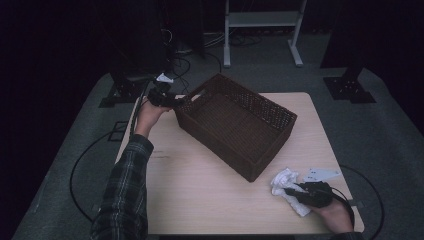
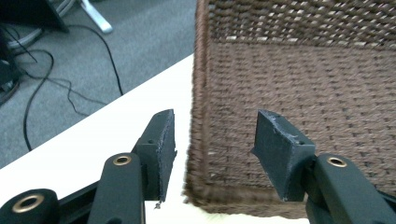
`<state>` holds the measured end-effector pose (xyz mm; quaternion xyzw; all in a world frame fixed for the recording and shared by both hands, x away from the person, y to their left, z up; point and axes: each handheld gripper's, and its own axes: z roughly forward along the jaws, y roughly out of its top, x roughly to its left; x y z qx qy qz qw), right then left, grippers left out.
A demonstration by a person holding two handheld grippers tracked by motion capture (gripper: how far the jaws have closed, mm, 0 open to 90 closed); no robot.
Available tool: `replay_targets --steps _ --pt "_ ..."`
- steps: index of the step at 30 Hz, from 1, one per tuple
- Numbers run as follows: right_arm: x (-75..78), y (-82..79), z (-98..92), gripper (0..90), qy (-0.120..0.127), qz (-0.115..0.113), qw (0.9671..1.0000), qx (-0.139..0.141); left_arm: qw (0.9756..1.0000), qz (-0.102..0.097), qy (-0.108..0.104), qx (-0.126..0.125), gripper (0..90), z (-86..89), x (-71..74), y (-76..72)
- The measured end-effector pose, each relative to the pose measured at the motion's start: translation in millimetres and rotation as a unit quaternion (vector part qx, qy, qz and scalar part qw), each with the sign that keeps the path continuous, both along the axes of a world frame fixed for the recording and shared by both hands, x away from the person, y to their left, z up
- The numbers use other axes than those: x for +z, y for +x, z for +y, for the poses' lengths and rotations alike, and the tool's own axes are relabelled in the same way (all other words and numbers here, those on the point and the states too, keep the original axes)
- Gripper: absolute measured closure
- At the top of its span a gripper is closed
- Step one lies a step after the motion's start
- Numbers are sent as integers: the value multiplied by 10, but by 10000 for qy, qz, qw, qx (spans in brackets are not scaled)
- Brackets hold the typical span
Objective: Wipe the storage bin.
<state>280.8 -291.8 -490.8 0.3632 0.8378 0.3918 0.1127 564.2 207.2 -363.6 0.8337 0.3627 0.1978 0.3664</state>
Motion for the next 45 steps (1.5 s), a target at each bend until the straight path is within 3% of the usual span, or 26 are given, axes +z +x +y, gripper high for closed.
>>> replay_targets --steps 1,4,7,13,17,18,22,26,33,45 --pt "-1 0 -3 730 10 2 10000 2 10000 -79 24 30 487 1 -7 19" --pt "-1 -1 -8 730 10 1 10000 8 10000 77 47 -5 501 -8 -24 118" --pt "2 -5 -3 730 -7 7 10000 16 10000 19 68 4 533 -32 -58 168" --pt "3 -6 -9 730 -7 8 10000 32 9996 251 78 111 637 -36 -214 262" --pt "2 -1 -12 730 7 19 10000 33 9989 444 -139 32 758 -36 -264 289" --pt "1 1 -12 730 8 18 10000 38 9991 421 -73 35 796 -53 -261 281" --pt "1 13 -10 730 7 15 10000 53 9991 428 77 28 809 -65 -238 256" --pt "-1 20 -6 730 20 27 10000 48 9984 545 152 -3 815 -35 -209 179" --pt "1 26 -3 730 5 25 10000 70 9983 535 200 98 814 81 -190 -57" --pt "5 42 14 730 -28 14 9999 112 9972 595 172 418 808 419 -181 -606"
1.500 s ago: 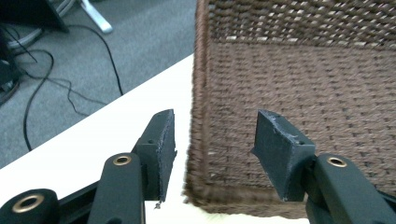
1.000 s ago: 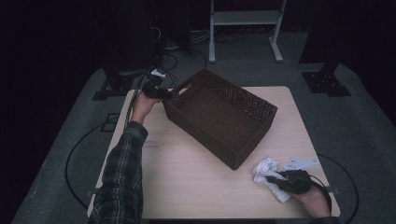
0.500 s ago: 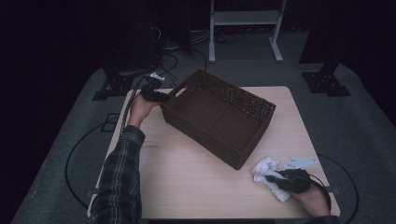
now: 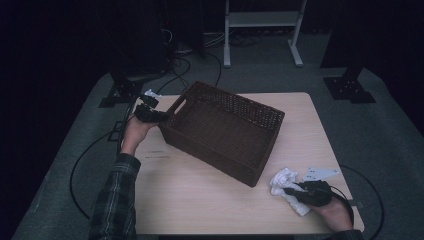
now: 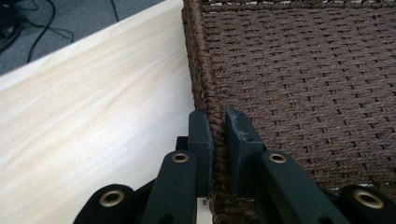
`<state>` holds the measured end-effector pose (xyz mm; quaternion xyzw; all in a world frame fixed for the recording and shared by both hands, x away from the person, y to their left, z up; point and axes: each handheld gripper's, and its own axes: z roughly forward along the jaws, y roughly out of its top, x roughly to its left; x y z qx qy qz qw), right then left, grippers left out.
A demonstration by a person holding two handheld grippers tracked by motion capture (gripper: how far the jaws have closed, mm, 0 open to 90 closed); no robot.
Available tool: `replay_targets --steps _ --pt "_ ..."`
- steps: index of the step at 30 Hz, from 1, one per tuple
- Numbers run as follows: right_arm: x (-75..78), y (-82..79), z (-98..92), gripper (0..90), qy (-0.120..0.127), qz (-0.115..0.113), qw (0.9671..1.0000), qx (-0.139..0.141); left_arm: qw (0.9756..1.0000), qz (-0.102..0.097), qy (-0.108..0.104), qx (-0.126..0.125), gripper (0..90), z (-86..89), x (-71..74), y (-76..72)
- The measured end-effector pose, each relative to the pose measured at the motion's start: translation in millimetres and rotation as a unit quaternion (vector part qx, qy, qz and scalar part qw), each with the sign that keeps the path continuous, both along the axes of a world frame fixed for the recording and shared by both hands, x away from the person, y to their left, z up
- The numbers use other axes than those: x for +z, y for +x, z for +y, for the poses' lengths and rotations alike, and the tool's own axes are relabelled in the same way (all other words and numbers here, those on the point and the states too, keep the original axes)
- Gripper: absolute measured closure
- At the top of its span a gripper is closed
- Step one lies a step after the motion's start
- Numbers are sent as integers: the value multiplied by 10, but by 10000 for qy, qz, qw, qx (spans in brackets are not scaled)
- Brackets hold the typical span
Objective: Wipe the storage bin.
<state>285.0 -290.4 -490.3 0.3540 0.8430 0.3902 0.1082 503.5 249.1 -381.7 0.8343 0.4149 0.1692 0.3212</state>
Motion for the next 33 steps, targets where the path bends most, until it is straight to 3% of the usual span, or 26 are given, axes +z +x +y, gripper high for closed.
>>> replay_targets --steps 7,12,16,18,21,25,30,33 --pt "4 26 36 730 -47 -10 10000 32 9999 -28 -30 127 797 182 -15 -348" --pt "3 39 54 730 -64 -11 10000 41 9999 -47 -101 81 778 230 -30 -424" --pt "1 41 51 730 -42 -11 10000 36 9991 -123 -405 -78 674 301 -6 -461" --pt "1 39 49 730 -32 -4 10000 27 9984 -238 -497 -131 671 335 46 -509" --pt "6 29 48 731 -48 -19 10000 13 9968 -425 -643 -200 725 402 133 -597" --pt "12 6 46 732 -58 -18 10000 -25 9952 -599 -735 -232 895 500 200 -686" --pt "24 -8 48 732 -85 -45 9999 -52 9949 -660 -745 -151 896 599 168 -733" --pt "39 -19 36 732 -74 -73 9999 -87 9955 -568 -749 -147 895 625 94 -720"
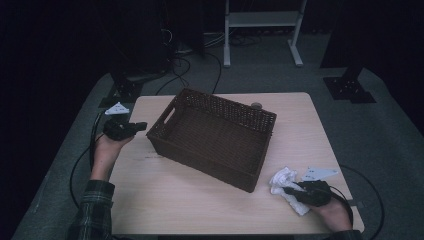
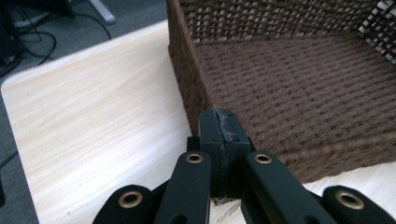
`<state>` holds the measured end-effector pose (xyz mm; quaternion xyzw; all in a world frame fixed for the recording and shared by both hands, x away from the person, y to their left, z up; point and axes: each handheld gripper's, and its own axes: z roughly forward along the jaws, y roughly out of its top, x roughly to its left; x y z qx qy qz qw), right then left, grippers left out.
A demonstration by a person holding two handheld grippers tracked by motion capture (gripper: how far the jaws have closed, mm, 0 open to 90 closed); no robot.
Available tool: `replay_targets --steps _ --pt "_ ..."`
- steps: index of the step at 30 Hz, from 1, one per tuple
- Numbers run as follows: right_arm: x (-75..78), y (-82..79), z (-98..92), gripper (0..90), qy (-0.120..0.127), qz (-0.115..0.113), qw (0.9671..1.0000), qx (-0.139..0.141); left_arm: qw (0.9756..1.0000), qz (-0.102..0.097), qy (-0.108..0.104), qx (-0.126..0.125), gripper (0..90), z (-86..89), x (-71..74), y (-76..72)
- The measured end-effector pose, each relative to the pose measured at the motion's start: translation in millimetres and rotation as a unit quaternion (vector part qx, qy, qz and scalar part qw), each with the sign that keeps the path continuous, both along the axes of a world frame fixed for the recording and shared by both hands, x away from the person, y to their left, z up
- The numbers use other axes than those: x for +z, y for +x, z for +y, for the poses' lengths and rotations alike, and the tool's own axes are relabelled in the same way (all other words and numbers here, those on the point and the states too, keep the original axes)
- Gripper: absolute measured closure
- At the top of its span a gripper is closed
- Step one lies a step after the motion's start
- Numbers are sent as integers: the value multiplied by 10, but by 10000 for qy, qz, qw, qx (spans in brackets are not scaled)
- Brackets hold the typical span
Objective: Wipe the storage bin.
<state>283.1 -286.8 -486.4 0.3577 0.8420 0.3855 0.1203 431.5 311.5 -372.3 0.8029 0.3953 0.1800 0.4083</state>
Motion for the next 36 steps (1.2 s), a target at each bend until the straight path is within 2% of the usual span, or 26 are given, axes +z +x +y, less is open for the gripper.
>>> replay_targets --steps 5,6,15,23,36 --pt "22 -11 -33 732 50 -49 10000 -52 9999 72 -65 -53 895 0 -95 20" --pt "27 -14 -36 732 47 -38 10000 -67 10000 72 -37 -48 895 -1 -104 22" --pt "73 -22 -125 732 83 -136 9996 -215 9997 73 -213 -126 896 4 -137 -44" --pt "77 -55 -184 732 119 -123 9995 -263 9989 56 -290 -353 896 -51 -157 -197" --pt "78 -110 -240 732 99 -119 9993 -343 9961 -53 -292 -835 896 -314 -176 -490"
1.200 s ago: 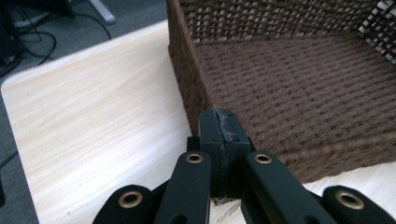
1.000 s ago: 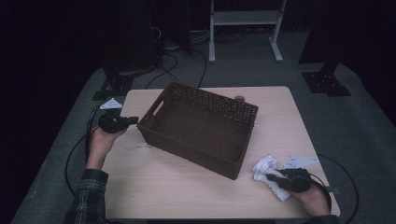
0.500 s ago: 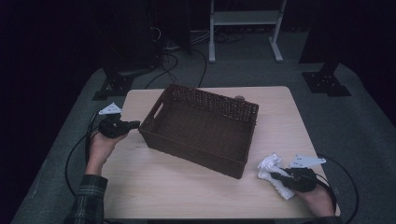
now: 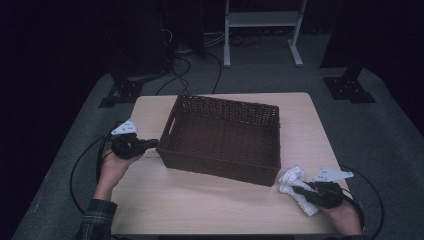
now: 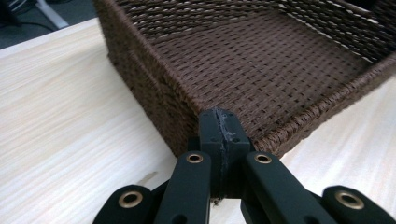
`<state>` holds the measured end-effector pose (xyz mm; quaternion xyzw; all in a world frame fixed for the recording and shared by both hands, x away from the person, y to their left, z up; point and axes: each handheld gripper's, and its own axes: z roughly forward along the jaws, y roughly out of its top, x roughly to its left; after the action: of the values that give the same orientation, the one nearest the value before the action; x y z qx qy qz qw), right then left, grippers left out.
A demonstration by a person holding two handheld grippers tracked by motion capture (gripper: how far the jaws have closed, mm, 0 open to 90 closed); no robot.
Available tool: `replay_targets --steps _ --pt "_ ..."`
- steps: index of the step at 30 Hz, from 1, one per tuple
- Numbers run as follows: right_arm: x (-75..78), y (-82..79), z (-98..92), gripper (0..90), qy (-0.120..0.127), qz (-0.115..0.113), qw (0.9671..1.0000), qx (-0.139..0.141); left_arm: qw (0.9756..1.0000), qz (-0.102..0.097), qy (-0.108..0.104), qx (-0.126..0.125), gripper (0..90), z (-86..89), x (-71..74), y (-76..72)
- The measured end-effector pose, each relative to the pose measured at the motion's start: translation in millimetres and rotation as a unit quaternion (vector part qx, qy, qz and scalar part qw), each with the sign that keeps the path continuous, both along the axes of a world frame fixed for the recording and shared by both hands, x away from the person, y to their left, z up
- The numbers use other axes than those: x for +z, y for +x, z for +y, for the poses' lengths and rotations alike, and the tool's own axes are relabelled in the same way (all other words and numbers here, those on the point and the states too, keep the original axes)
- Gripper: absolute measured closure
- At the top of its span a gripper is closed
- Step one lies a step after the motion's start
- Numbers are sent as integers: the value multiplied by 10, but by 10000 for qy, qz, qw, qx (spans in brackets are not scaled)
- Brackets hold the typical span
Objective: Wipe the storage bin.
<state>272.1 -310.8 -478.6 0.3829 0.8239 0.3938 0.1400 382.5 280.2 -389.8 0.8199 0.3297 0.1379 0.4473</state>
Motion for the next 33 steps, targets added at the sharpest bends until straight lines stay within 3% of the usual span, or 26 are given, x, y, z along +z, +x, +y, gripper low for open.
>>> replay_targets --steps 6,12,17,21,26,33 --pt "-3 -17 -17 732 18 -3 10000 -34 9996 -43 31 -293 896 -186 4 -99" --pt "-5 -12 -29 732 40 -18 10000 -51 9984 -89 -77 -552 895 -336 24 -174" --pt "-6 -3 -20 732 30 -17 10000 -52 9957 -20 -251 -893 895 -492 13 -229" --pt "-11 7 3 733 -15 -16 10000 -18 9944 -81 -75 -1049 895 -732 -71 -256" --pt "-26 -2 0 733 -13 -8 10000 3 9938 -104 -192 -1087 895 -707 -10 -261" --pt "-34 -14 3 732 -21 12 10000 -19 9956 -148 -271 -883 831 -463 17 -319"
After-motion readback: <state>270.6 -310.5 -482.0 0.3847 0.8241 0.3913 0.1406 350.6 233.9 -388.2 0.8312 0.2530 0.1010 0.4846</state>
